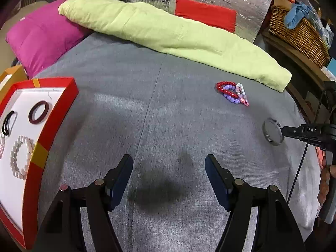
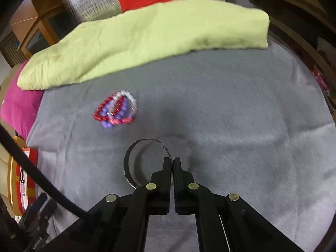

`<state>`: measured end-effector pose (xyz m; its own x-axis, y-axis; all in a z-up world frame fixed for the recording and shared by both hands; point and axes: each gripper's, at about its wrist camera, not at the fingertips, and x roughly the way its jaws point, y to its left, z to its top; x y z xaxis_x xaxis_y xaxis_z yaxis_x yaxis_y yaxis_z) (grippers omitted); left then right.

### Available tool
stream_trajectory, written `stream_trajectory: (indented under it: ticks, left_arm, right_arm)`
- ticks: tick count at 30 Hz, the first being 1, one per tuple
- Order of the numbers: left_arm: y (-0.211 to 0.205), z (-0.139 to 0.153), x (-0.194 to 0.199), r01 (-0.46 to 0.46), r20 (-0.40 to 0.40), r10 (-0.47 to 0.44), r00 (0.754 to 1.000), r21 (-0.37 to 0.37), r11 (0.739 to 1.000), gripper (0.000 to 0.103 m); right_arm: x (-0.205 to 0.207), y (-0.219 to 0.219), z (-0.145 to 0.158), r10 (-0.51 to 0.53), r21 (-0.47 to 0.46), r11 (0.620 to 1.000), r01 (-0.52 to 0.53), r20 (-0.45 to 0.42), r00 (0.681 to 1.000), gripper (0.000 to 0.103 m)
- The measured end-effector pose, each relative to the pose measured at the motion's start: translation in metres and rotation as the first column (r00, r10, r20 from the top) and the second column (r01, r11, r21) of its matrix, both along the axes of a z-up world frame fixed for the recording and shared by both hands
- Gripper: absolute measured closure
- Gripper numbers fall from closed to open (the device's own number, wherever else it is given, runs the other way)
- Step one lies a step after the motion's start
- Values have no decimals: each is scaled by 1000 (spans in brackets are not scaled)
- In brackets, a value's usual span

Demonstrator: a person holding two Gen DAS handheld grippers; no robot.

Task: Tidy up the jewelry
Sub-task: 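Grasp the silver bangle in the bracelet pile with the right gripper, then grasp the pink crystal bracelet with the left gripper while the right lifts the bangle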

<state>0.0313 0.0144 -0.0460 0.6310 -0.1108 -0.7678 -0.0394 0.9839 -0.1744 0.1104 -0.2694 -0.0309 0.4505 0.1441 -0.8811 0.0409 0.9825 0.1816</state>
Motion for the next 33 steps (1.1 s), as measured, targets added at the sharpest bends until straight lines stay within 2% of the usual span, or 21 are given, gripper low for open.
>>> stream_trajectory:
  ticks: [3, 7, 8, 10, 11, 12, 14, 17, 21, 24, 27, 29, 33]
  left_arm:
    - [-1, 3, 2, 9, 3, -9, 1000, 11, 1000, 31]
    - [-12, 18, 18, 34, 21, -35, 999, 50, 998, 31]
    - [-18, 23, 26, 50, 20, -51, 998, 58, 997, 31]
    - [-34, 35, 44, 79, 35, -81, 996, 66, 995, 31]
    - [-43, 40, 53, 89, 41, -92, 995, 72, 993, 31]
    - [-56, 46, 65, 102, 46, -107, 993, 91, 991, 31]
    - [-78, 54, 84, 143, 55, -149, 987, 105, 984, 31]
    - [-108, 53, 113, 181, 28, -186, 982, 115, 977, 31]
    - [-141, 41, 144, 214, -10, -216, 976, 192, 958, 32]
    - [-156, 30, 159, 235, -46, -230, 972, 221, 947, 52]
    - [-160, 12, 174, 253, -131, -230, 964, 205, 946, 74]
    - [-157, 5, 177, 245, -153, -218, 964, 193, 950, 93]
    - [-147, 18, 165, 245, -98, -232, 968, 155, 957, 94]
  right_arm:
    - [0, 0, -9, 13, -5, 1000, -13, -27, 1000, 97]
    - [-1, 7, -17, 5, 15, 1000, -5, 1, 1000, 75]
    - [-1, 9, -17, 9, 9, 1000, -9, 7, 1000, 74]
    - [-2, 8, -16, 19, 14, 1000, -19, 14, 1000, 77]
    - [-3, 7, -17, 19, 12, 1000, -19, 15, 1000, 89]
    - [-4, 5, -18, 19, 13, 1000, -19, 18, 1000, 95]
    - [-4, -3, -19, 6, 81, 997, -8, 14, 1000, 97]
    - [-4, -15, -20, -11, 150, 989, 9, 11, 1000, 98]
    - [-4, -21, -21, -16, 205, 979, 13, 10, 1000, 98]
    - [-3, -24, -24, -20, 246, 969, 18, 5, 1000, 98]
    - [-1, -27, -25, -23, 271, 962, 22, 3, 1000, 98]
    - [0, -29, -26, -24, 285, 958, 23, 1, 1000, 98]
    - [1, -31, -26, -29, 303, 953, 27, 2, 1000, 98]
